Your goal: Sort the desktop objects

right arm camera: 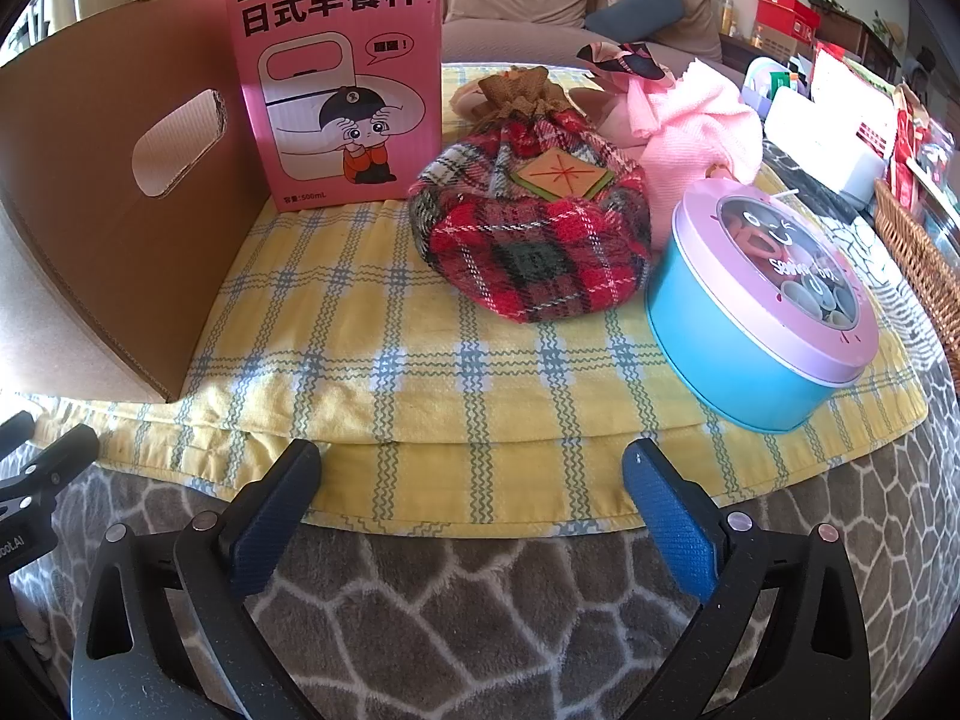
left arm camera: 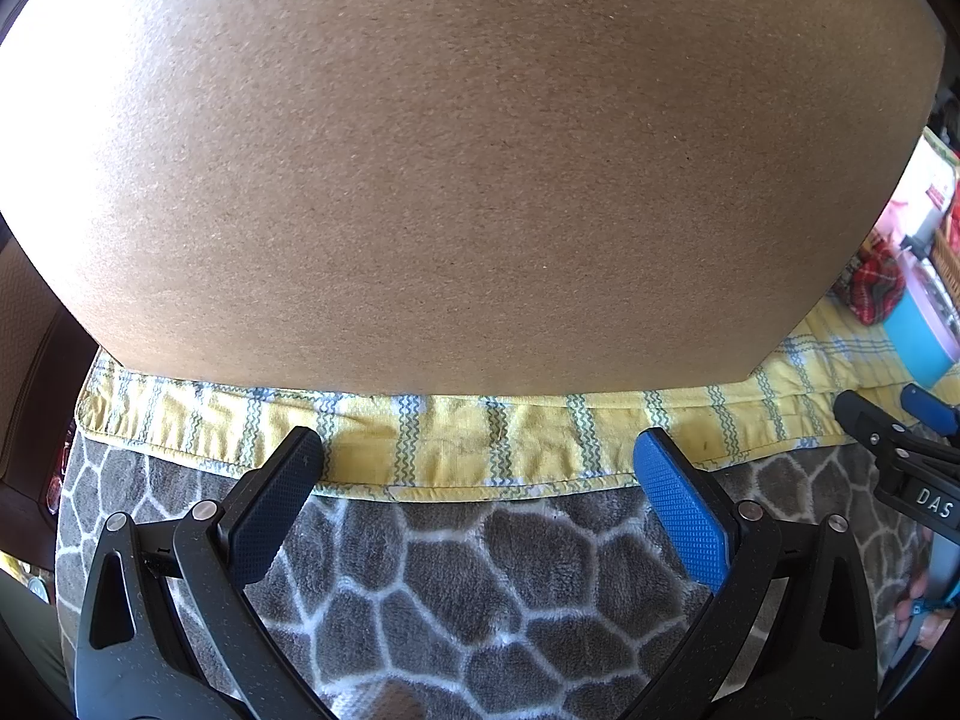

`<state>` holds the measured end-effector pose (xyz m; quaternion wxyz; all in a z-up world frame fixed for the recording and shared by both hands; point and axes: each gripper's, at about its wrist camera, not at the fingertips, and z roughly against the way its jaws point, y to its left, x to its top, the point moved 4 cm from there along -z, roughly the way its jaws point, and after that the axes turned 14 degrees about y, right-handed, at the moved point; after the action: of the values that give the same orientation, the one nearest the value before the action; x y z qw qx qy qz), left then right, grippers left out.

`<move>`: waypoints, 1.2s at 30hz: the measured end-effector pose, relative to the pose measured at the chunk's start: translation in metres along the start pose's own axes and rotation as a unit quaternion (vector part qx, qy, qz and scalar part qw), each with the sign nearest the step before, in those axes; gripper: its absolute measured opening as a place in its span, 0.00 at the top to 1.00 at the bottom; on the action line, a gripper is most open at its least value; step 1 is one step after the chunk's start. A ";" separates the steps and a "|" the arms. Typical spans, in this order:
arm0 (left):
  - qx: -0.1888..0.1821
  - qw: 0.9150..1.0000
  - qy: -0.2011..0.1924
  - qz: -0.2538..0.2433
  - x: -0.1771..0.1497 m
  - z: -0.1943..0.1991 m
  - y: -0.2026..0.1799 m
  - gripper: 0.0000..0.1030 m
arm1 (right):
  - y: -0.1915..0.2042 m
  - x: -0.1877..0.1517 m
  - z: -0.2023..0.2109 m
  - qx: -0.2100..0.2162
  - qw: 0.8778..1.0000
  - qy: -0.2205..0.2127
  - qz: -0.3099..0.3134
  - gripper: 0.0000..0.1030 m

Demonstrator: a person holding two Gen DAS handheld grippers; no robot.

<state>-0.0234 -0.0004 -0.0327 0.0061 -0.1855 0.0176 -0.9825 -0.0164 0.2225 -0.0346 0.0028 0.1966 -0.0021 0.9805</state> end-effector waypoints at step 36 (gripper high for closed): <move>0.004 0.998 -0.040 -0.040 -0.028 0.068 0.001 0.00 | -0.001 0.002 0.054 -0.020 0.999 -0.043 -0.003 0.02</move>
<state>0.0277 -0.0027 0.0203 -0.0312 -0.2254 0.0056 -0.9738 0.0027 0.2237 0.0162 0.0095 0.2388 -0.0211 0.9708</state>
